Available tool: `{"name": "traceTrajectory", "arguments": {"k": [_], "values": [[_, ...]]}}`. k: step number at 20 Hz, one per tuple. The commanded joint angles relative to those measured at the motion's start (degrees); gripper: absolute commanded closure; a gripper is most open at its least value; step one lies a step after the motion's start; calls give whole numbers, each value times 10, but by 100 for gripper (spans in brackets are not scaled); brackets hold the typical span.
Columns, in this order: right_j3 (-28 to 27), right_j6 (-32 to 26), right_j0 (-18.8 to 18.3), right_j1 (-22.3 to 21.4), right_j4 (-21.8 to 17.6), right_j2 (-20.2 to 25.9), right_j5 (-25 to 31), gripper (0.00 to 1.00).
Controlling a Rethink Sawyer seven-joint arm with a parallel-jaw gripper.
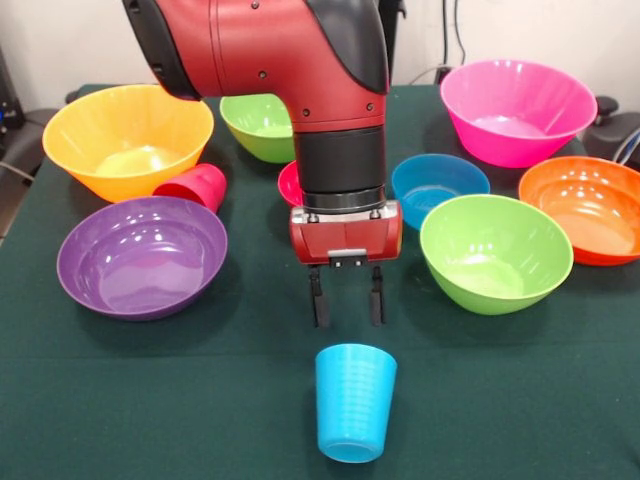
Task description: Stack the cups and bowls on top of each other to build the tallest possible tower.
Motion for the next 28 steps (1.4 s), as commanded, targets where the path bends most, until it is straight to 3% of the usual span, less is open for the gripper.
{"name": "traceTrajectory", "arguments": {"k": [1,8,20,28], "values": [[5,76,25,21,10,-2,-17,0],[4,88,29,30,25,3,-26,0],[-19,98,69,54,65,-21,-70,0],[-41,64,53,62,59,-11,-78,0]]}}
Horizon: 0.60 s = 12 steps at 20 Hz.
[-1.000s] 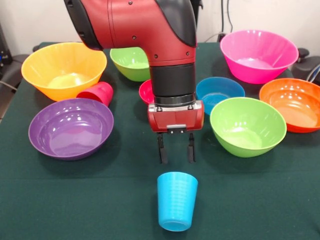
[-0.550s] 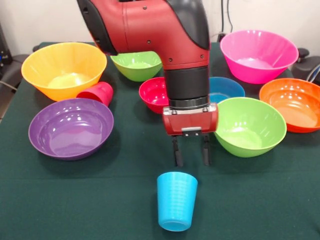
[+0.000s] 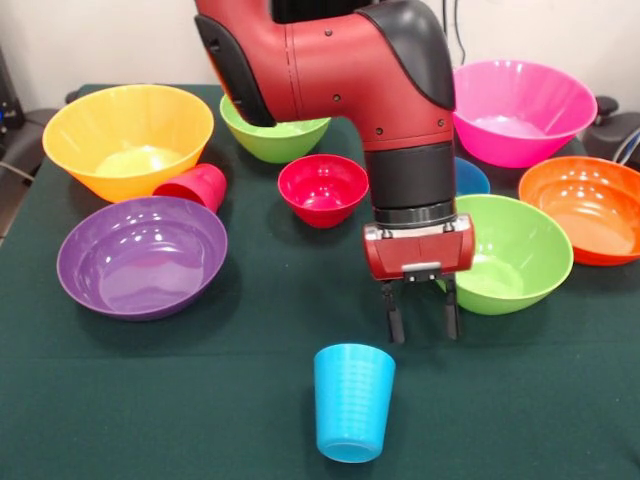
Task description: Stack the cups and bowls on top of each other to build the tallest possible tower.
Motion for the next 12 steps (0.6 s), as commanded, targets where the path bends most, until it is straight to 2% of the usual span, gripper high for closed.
{"name": "traceTrajectory", "arguments": {"k": [1,7,12], "values": [[-43,61,-6,29,4,1,-3,0],[-59,39,-15,23,-10,1,12,0],[-67,17,-39,24,-30,21,26,0]]}}
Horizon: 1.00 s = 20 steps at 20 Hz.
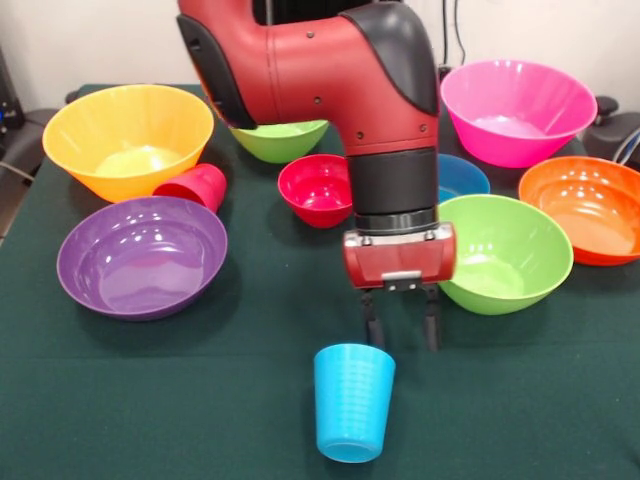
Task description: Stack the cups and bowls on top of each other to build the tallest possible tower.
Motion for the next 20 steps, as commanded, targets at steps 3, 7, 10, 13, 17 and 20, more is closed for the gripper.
{"name": "traceTrajectory", "arguments": {"k": [3,7,10,13,17,20], "values": [[-54,8,-32,26,-37,30,31,0],[-66,2,-38,27,-40,39,36,0],[-76,1,-37,31,-40,38,36,0],[-80,2,-37,37,-45,41,27,0],[-96,9,-34,54,-46,47,12,0],[-114,17,-25,70,-42,50,0,0]]}}
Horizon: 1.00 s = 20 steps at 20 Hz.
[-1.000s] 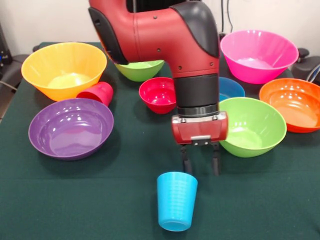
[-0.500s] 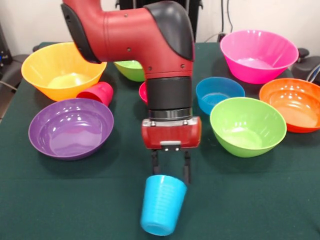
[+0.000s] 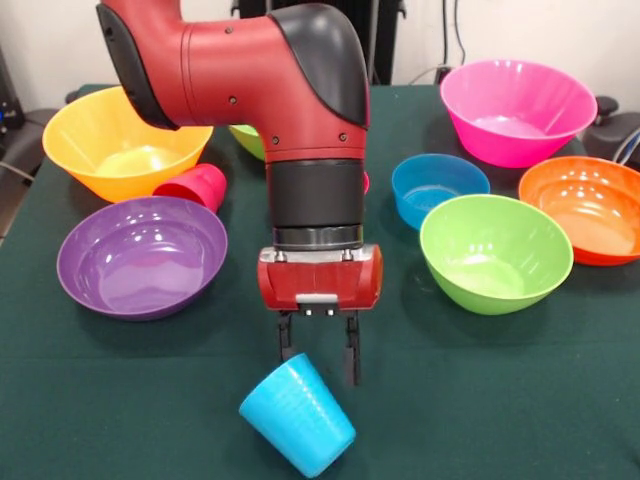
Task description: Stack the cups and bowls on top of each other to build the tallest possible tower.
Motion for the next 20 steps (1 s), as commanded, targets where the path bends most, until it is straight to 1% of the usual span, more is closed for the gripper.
{"name": "traceTrajectory", "arguments": {"k": [1,4,8,13,14,17,20], "values": [[-59,19,19,67,-41,41,-5,0],[-61,35,34,75,-32,21,-21,0],[-68,42,43,82,-26,12,-28,0],[-65,42,39,87,-39,14,-49,0],[-61,39,35,87,-43,20,-49,100],[-55,35,31,84,-45,25,-41,100],[-51,36,33,80,-37,21,-34,100]]}}
